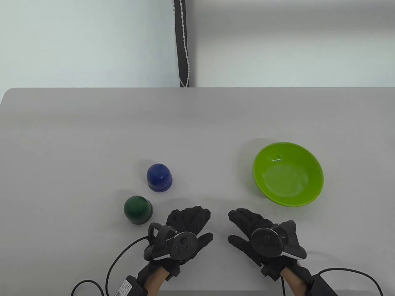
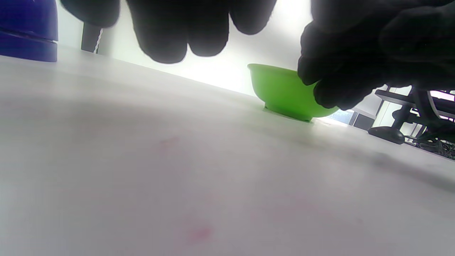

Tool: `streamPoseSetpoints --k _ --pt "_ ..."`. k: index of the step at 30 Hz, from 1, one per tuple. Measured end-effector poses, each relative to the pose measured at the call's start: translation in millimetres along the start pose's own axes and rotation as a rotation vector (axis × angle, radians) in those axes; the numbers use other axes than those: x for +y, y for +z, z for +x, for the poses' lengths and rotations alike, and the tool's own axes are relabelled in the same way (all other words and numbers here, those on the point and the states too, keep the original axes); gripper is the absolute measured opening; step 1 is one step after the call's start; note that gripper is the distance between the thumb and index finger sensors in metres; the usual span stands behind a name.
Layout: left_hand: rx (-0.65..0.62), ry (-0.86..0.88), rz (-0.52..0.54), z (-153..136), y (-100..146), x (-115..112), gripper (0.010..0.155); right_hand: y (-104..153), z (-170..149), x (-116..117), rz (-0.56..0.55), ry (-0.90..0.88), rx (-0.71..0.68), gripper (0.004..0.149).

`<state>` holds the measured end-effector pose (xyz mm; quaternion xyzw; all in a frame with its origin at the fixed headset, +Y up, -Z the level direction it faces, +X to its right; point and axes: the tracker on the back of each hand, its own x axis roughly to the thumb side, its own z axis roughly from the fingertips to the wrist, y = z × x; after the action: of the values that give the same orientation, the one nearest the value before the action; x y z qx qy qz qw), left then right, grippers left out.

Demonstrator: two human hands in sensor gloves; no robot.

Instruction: Pour dice into bowl

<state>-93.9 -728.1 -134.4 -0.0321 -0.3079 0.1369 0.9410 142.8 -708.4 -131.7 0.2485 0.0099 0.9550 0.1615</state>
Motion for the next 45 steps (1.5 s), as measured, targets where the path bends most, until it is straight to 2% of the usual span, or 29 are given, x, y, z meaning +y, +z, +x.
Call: streamPoseSetpoints --k 14,17,19,23,29,33,36,42,45 --pt "-0.005 -0.028 -0.035 3 -1 -1 0.074 -2 1 3 0.019 0.012 -0.008 0.075" --pt "-0.001 -0.055 -0.017 3 1 5 0.074 -2 1 3 0.027 0.009 -0.008 0.075" --pt "0.021 -0.106 0.019 3 4 16 0.076 -2 1 3 0.029 0.013 -0.011 0.074" --pt "0.145 -0.194 0.138 -13 17 48 0.079 -2 1 3 0.034 0.018 -0.019 0.074" --pt "0.414 -0.201 0.11 -68 33 72 0.093 -2 2 4 0.041 0.034 -0.021 0.074" --pt "0.607 -0.17 -0.007 -100 40 69 0.098 -4 3 7 0.073 0.043 -0.024 0.074" --pt "0.689 -0.151 -0.109 -109 41 63 0.103 -4 4 9 0.094 0.049 -0.03 0.074" --pt "0.711 -0.136 -0.237 -116 32 44 0.103 -4 4 9 0.105 0.045 -0.03 0.074" --pt "0.704 -0.177 -0.234 -114 29 41 0.102 -4 2 8 0.096 0.044 -0.026 0.074"
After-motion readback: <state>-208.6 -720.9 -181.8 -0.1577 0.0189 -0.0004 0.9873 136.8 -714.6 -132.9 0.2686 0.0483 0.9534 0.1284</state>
